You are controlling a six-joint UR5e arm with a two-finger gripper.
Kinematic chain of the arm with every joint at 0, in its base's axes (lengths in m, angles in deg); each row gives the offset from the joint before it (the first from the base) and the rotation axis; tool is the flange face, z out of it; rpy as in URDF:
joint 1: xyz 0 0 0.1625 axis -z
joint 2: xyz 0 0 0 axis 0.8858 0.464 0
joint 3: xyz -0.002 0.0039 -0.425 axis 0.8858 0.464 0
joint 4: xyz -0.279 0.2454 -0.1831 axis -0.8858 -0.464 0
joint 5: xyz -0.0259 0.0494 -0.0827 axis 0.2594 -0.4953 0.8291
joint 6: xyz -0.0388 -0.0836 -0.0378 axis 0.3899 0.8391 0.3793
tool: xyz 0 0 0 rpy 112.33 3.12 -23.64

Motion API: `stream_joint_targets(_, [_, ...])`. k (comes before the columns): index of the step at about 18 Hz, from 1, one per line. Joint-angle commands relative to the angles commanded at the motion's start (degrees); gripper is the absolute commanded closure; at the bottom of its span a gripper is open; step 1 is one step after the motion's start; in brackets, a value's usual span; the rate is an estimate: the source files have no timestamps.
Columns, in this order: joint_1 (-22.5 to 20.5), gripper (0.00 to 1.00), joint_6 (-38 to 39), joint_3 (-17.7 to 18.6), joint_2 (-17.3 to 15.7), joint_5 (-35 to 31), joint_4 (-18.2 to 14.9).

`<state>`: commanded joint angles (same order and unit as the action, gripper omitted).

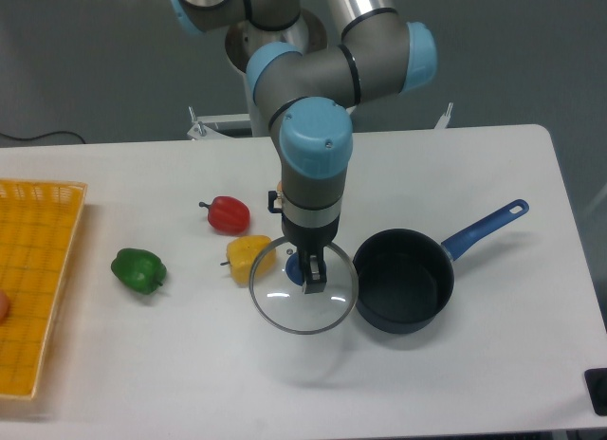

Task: Open the lid
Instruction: 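Lift the glass lid off the saucepan and move it beside the pan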

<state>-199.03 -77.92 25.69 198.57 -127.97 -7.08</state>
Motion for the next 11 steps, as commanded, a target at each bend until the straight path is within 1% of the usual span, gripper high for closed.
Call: stream_joint_targets(11, [0.44,0.41,1.41,0.17,-0.18,-0.09,-0.35])
